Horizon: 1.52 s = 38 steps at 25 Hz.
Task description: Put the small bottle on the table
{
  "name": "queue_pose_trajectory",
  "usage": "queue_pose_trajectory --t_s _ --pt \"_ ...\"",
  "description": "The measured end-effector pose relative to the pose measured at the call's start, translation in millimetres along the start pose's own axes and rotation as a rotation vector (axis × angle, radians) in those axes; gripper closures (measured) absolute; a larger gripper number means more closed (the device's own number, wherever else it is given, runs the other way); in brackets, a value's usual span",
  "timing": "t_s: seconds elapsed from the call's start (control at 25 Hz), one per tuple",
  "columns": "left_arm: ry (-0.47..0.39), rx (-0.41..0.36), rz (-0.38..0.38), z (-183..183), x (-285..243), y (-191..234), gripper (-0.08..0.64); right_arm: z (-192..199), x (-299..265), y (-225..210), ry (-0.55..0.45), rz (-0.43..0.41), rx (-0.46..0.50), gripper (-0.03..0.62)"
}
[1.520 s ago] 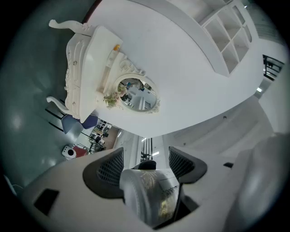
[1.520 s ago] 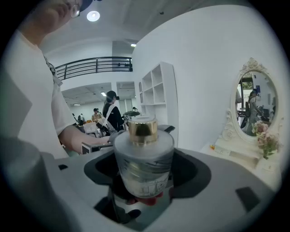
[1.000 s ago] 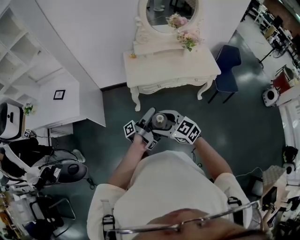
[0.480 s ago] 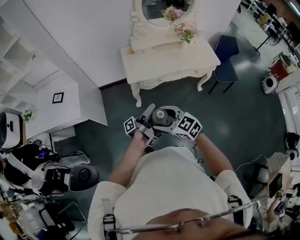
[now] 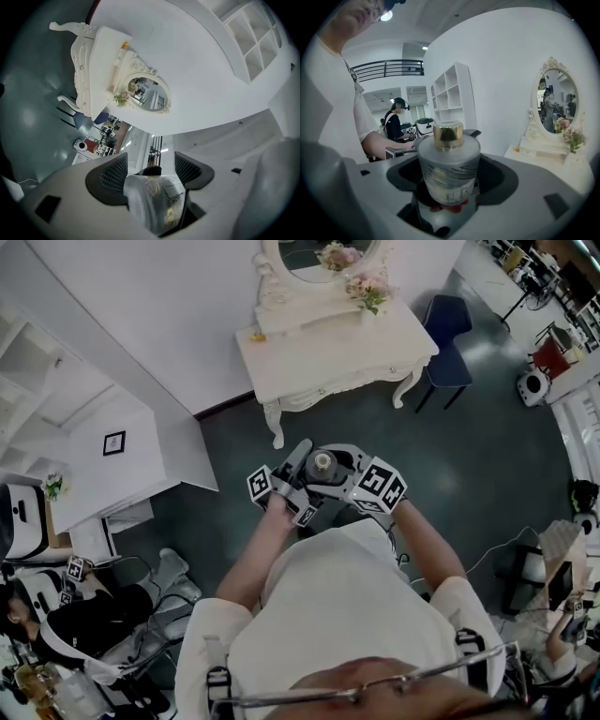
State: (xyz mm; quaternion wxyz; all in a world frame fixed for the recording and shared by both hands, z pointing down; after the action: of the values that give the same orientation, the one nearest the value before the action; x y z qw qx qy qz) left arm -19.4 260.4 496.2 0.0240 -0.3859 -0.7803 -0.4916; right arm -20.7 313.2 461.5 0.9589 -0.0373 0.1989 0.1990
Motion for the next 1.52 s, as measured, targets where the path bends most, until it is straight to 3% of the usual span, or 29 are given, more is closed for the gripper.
queue_pose_trajectory --t_s 0.48,1.16,1.52 --pt "-0.044 -0.006 0.006 -57.1 -17.4 -10.5 0.255 -0.9 -36.4 -48.1 0.025 -0.056 0.004 0.251" --pt "-0.154 -0.056 0.046 -164.8 -128.0 -18.7 0.255 -5.7 -57.0 -204.4 0.004 -0.183 0.021 0.252" --pt "-0.206 -0.053 0.051 -198.9 -153.9 -7.5 0.255 6.3 -64.2 -247.9 0.011 -0.234 0.010 0.252"
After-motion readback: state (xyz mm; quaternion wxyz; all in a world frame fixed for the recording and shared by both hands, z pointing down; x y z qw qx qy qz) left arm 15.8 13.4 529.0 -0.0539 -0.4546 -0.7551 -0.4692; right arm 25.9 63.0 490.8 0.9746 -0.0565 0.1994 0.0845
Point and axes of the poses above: the fingertips, and each gripper's own axes: x backward along the fingers, y to its left, z out of its underside, the point moved 2 cm from there along x, backward along the fingers, and after that the axes turned 9 degrees about x, right-handed, at the moved point
